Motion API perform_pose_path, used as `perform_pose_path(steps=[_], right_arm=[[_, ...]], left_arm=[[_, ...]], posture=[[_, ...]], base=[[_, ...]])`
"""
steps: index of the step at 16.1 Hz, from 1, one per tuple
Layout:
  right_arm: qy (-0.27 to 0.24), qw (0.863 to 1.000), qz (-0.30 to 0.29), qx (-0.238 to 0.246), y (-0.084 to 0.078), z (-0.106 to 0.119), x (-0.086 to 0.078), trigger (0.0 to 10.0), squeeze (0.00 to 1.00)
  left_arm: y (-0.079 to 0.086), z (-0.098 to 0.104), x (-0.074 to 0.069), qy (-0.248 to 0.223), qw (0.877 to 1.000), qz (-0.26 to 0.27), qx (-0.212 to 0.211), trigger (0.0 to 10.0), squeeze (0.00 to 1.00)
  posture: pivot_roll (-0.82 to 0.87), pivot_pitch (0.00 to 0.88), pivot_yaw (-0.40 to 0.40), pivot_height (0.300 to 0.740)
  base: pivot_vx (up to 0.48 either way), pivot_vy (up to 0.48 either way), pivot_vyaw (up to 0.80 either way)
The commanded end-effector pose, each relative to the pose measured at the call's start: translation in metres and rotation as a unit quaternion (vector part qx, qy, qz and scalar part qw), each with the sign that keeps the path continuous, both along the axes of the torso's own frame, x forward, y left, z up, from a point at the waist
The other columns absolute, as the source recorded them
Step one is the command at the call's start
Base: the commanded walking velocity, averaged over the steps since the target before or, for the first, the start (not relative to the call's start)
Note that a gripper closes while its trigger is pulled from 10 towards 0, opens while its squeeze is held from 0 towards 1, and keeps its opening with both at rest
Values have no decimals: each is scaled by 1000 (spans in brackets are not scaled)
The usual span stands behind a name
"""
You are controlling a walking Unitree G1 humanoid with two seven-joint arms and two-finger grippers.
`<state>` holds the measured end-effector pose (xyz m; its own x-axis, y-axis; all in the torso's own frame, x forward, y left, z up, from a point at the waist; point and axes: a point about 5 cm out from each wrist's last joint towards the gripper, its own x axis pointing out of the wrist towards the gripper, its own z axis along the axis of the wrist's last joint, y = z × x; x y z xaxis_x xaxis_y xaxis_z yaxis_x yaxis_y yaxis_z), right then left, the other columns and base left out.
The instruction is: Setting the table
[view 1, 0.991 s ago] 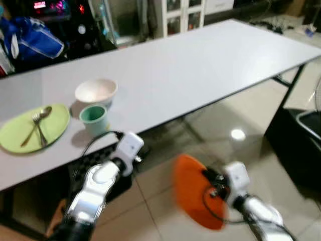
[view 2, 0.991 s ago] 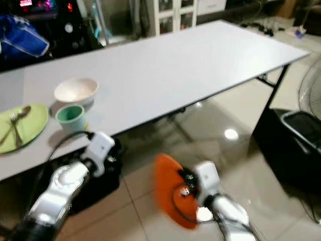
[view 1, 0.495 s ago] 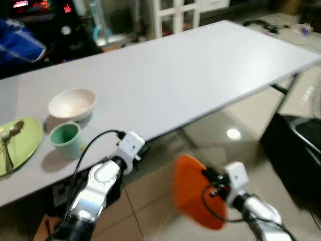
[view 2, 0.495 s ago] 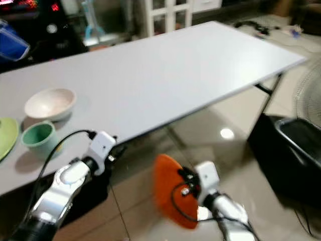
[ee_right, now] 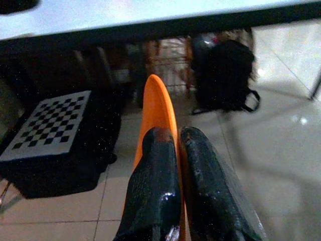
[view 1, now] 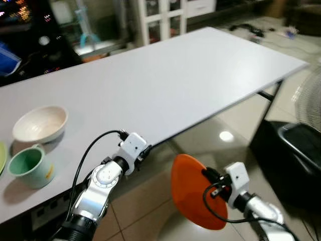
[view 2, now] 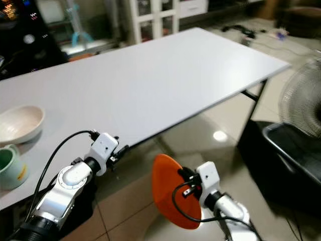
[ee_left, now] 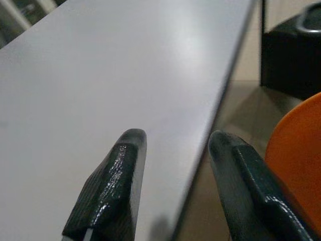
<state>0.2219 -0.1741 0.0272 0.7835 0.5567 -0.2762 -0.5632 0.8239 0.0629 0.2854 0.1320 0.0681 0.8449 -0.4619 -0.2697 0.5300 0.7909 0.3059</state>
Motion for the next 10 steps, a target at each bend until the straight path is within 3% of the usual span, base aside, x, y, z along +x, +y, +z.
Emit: perform_pose_path(steps=[1, 2, 3, 4, 7, 9, 10], right_arm=[[-30, 998, 50, 33, 9, 26, 4, 10000, 0], [-35, 997, 64, 39, 7, 35, 3, 10000, 0], [-75, 989, 110, 63, 4, 81, 9, 10000, 0], [-98, 985, 124, 71, 8, 100, 16, 10000, 0], [-170, 965, 108, 166, 25, 158, 48, 10000, 0], [-200, 941, 114, 248, 43, 195, 66, 10000, 0], [-204, 933, 130, 266, 53, 205, 70, 10000, 0]], left_arm=[[9, 3, 2, -6, 1000, 18, -4, 10000, 0], [9, 3, 2, -8, 1000, 19, -5, 10000, 0], [9, 3, 2, -6, 1000, 20, -7, 10000, 0], [8, 3, 3, -7, 1000, 20, -7, 10000, 0], [4, 5, 6, -16, 999, 24, -17, 10000, 0], [3, 5, 6, -16, 999, 25, -16, 10000, 0], [3, 5, 6, -16, 999, 25, -17, 10000, 0]], posture=[[21, 0, 79, 740], [19, 0, 80, 740], [10, 0, 80, 740], [10, 0, 77, 740], [19, 0, 66, 740], [33, 0, 59, 740], [36, 0, 59, 740]], base=[[0, 0, 0], [0, 0, 0], [0, 0, 0], [0, 0, 0], [0, 0, 0], [0, 0, 0], [0, 0, 0]])
